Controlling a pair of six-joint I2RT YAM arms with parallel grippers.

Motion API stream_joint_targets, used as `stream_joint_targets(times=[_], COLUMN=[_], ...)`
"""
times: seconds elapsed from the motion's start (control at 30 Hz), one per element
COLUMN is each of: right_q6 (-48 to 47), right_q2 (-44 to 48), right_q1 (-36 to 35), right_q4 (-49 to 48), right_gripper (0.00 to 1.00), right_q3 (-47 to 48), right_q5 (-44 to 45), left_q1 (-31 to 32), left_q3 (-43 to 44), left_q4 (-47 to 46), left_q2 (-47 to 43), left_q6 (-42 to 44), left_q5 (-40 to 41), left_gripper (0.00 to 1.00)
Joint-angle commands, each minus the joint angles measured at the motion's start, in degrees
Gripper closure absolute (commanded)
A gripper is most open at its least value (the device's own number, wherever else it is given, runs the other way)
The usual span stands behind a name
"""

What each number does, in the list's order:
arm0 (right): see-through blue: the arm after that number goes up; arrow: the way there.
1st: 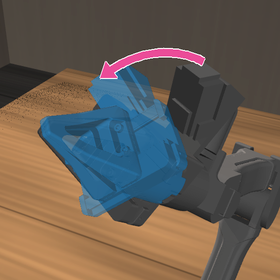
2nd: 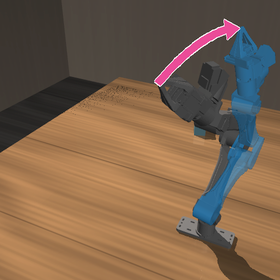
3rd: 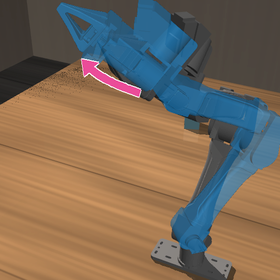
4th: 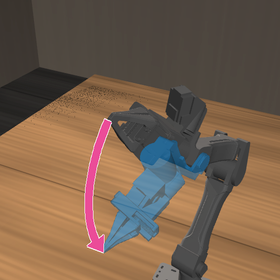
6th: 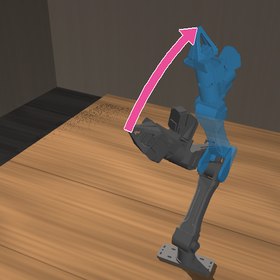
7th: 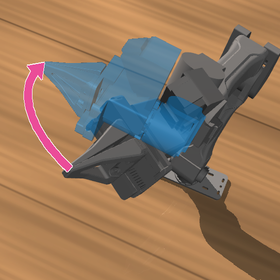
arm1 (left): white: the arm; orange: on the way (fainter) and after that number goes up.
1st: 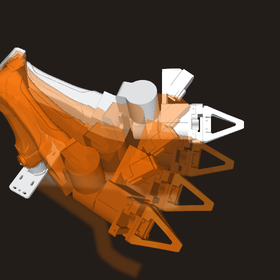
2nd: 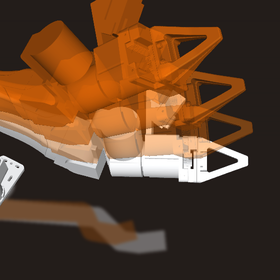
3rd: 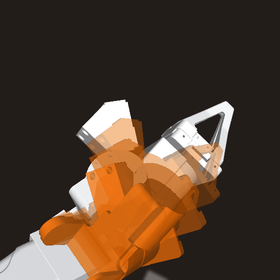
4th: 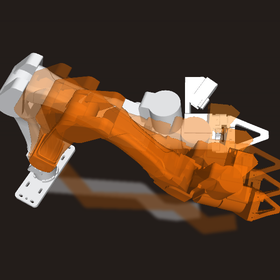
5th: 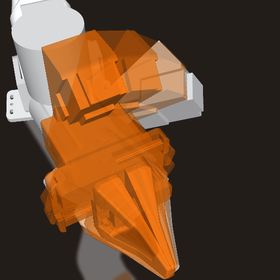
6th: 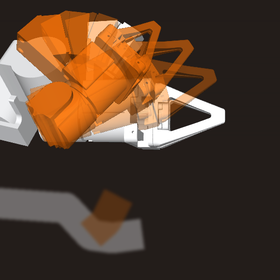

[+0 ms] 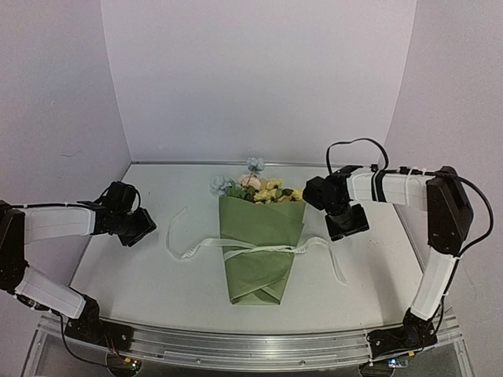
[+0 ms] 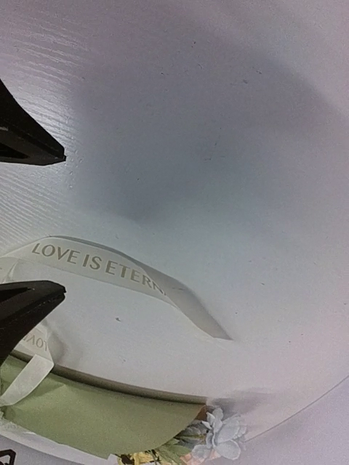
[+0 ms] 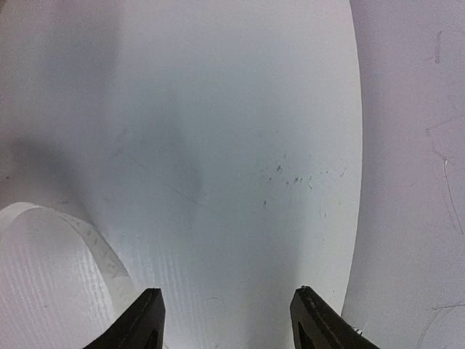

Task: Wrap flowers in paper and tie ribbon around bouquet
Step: Tie the half-tied ribbon around the folded bouquet.

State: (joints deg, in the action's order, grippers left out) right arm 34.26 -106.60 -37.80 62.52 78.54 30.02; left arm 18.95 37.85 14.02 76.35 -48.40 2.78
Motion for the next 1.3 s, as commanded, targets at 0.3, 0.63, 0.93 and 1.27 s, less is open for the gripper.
stream_joint_targets(times=[0.3, 0.63, 0.93, 1.27], right_q6=[19.77, 34.44, 40.23, 41.11], right_q2=[17.12, 16.93, 13.44, 12.92], right_q1=[0.94, 0.45, -1.10, -2.38], right_q4=[-31.94, -52.38, -59.97, -60.42], right_gripper=[0.31, 0.27, 0.30, 0.52], right_q3=[-18.81, -28.84, -30.22, -32.60], right_q5=[-29.09, -34.37, -35.95, -34.52], left_q1=[0.13, 2.41, -0.43, -9.06], left_q3=[16.02, 24.45, 18.05, 3.26], left_q4=[-0.82, 2.11, 2.56, 1.89], left_q2=[18.73, 30.19, 25.02, 8.92], left_q6=[7.30, 9.36, 4.66, -3.43], left_q5=[-2.60, 1.69, 5.55, 7.23], left_gripper=[0.41, 0.49, 0.94, 1.00])
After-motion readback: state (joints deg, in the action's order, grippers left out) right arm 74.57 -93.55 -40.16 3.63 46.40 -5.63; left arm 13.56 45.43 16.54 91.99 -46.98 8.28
